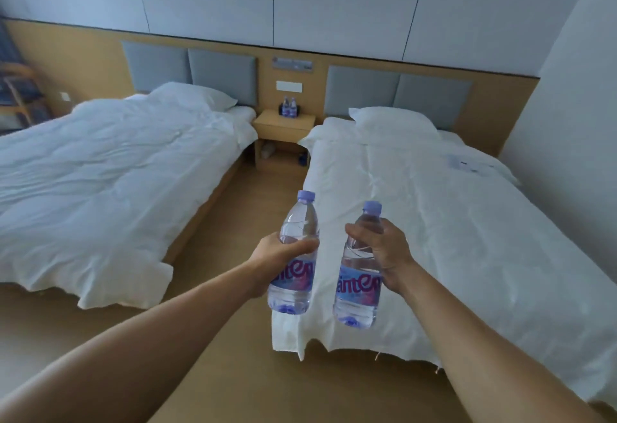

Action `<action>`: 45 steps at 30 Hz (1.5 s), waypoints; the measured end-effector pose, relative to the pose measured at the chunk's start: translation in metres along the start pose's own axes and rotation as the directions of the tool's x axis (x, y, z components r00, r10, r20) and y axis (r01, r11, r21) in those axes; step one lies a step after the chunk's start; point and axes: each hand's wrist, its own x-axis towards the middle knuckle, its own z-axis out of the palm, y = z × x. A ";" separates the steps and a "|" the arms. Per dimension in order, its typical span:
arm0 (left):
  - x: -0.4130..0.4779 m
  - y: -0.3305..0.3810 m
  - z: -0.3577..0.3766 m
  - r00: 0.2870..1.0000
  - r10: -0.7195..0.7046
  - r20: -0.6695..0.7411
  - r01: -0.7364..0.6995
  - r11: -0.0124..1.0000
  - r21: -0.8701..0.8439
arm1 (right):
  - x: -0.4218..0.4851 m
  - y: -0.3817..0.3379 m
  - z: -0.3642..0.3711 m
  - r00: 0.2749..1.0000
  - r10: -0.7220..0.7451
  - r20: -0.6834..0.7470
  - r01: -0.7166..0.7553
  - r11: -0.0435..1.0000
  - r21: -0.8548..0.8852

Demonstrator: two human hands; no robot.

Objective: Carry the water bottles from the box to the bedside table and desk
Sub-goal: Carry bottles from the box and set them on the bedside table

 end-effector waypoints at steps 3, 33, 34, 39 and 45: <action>0.034 0.014 -0.028 0.994 0.033 -0.100 -0.034 0.999 -0.015 | 0.051 -0.007 0.033 0.998 -0.015 0.055 0.018 0.999 -0.045; 0.334 0.100 -0.373 0.932 0.111 -0.345 -0.124 0.992 -0.015 | 0.408 -0.068 0.375 0.959 -0.141 0.247 0.182 0.971 -0.152; 0.347 0.104 -0.378 0.934 0.107 -0.341 -0.121 0.993 -0.018 | 0.420 -0.068 0.378 0.961 -0.136 0.239 0.178 0.971 -0.162; 0.427 0.119 -0.393 0.946 0.100 -0.309 -0.101 0.995 0.014 | 0.500 -0.070 0.392 0.971 -0.126 0.201 0.161 0.973 -0.167; 0.536 0.151 -0.407 0.938 0.093 -0.333 -0.096 0.995 0.007 | 0.611 -0.092 0.407 0.969 -0.145 0.198 0.172 0.977 -0.124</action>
